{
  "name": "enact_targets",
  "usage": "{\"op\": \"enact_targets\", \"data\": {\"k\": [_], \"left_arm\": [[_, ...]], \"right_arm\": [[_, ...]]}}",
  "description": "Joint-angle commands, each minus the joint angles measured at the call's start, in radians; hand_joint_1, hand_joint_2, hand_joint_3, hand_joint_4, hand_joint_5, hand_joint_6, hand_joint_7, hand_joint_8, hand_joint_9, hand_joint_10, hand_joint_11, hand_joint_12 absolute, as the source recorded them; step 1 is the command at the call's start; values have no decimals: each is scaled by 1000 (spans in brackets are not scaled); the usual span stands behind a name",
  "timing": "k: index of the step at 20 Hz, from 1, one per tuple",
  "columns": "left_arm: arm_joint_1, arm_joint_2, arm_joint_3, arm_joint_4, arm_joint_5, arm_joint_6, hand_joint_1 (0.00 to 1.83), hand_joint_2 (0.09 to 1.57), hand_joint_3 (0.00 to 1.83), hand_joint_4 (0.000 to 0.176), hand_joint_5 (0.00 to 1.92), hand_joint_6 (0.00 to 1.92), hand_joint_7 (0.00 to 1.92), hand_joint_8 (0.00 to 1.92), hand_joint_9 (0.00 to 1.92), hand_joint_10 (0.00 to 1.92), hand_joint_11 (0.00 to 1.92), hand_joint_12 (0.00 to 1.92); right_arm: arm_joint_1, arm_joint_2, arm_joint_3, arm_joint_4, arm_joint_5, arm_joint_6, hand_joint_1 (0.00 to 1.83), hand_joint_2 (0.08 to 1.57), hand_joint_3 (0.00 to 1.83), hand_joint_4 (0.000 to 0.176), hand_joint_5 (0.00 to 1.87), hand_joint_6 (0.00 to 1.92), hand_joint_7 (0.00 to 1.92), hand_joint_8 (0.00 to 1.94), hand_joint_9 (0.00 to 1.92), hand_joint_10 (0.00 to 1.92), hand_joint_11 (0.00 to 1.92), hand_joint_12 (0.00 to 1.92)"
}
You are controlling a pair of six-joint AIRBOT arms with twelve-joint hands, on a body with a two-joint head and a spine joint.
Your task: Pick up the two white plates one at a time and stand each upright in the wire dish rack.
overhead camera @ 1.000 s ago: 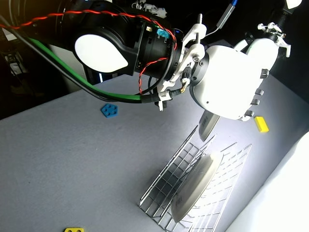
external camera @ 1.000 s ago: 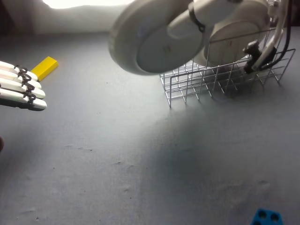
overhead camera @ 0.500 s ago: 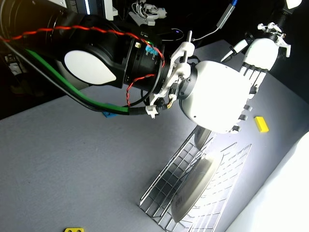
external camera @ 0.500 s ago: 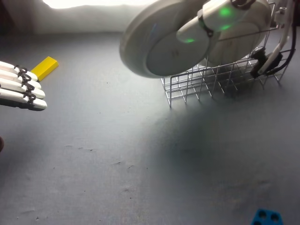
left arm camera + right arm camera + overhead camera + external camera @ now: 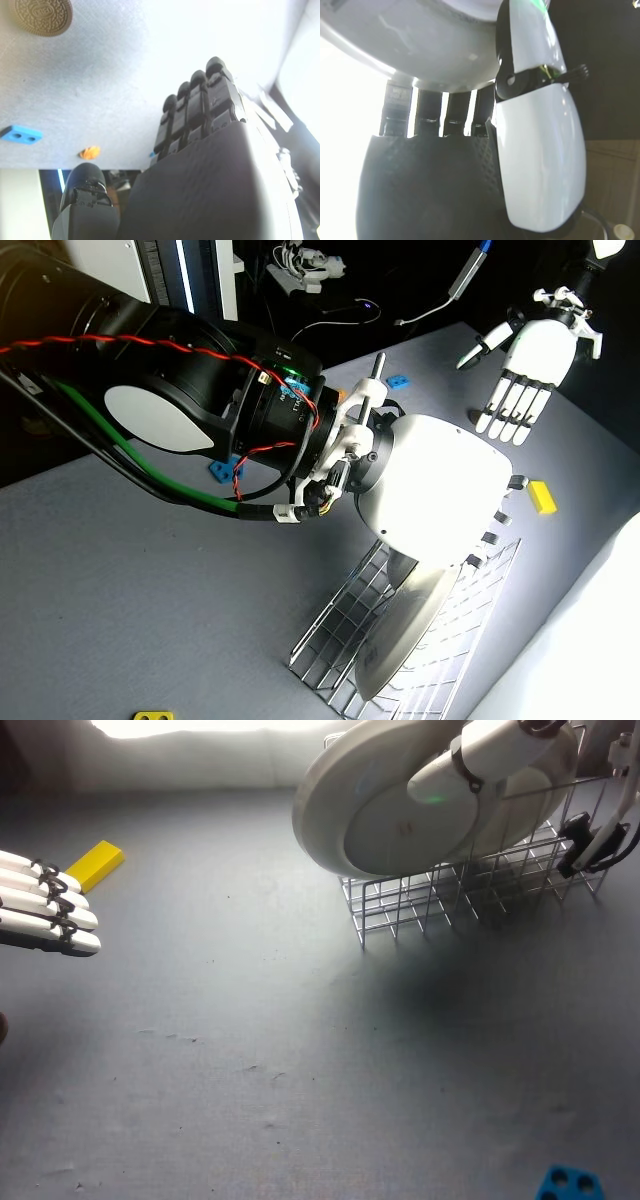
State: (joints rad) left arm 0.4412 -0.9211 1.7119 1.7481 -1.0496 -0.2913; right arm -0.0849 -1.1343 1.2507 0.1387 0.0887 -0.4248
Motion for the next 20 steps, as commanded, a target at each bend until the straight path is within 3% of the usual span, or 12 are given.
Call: {"op": "enact_targets", "data": {"k": [1,12,13,14,15,16,17,18,19,20], "left_arm": [[-9,1,3,-53,-14,-3,0,1098,2,0,23,5,18,4,5,2,0,0],[-9,1,1,-53,-14,-3,0,1094,0,0,32,3,16,0,5,0,0,0],[-9,1,1,-53,-14,-3,0,1094,0,0,41,6,30,6,17,5,0,0],[-9,1,1,-53,-14,-3,0,1094,0,0,34,3,25,3,12,3,0,0],[-9,1,1,-53,-14,-3,0,1095,0,0,33,2,23,2,10,2,0,0],[-9,1,1,-53,-14,-3,0,1099,2,0,27,0,12,0,3,0,0,0],[-9,1,1,-52,-14,-3,0,1105,4,0,31,2,19,4,3,0,0,0],[-9,1,1,-52,-14,-3,0,1102,2,0,29,1,19,4,3,0,0,0],[-9,1,1,-52,-14,-3,0,1106,4,0,37,5,30,8,13,5,0,0],[-9,1,1,-52,-14,-3,0,1105,3,0,36,4,34,9,17,6,0,0]], "right_arm": [[8,10,3,17,144,9,1375,1093,0,0,1006,972,1051,809,903,1129,678,1190],[-37,13,15,4,164,-6,1372,1102,0,0,977,1031,1013,857,907,1126,723,1109],[-42,13,17,-1,168,-6,1249,1113,1,0,966,1047,1008,906,925,714,668,1130],[-45,13,20,-1,169,-6,1227,1105,0,21,979,1007,1037,879,977,471,633,1131],[-47,13,22,-1,169,-6,1219,1105,3,31,969,1012,1037,888,1018,320,614,1129],[-49,13,22,-1,169,-6,1153,1131,1,0,933,1047,969,464,983,227,523,1151],[-51,13,22,-1,169,-6,1120,1136,1,0,924,1061,962,217,940,154,435,1162],[-53,12,22,-1,169,-6,1089,1081,0,0,812,534,947,106,905,105,383,1140],[-54,12,22,-1,169,-6,1069,1061,0,0,816,248,922,39,873,60,360,1094],[-55,12,21,-1,169,-6,1056,1051,0,0,833,110,912,12,861,33,350,1079]]}}
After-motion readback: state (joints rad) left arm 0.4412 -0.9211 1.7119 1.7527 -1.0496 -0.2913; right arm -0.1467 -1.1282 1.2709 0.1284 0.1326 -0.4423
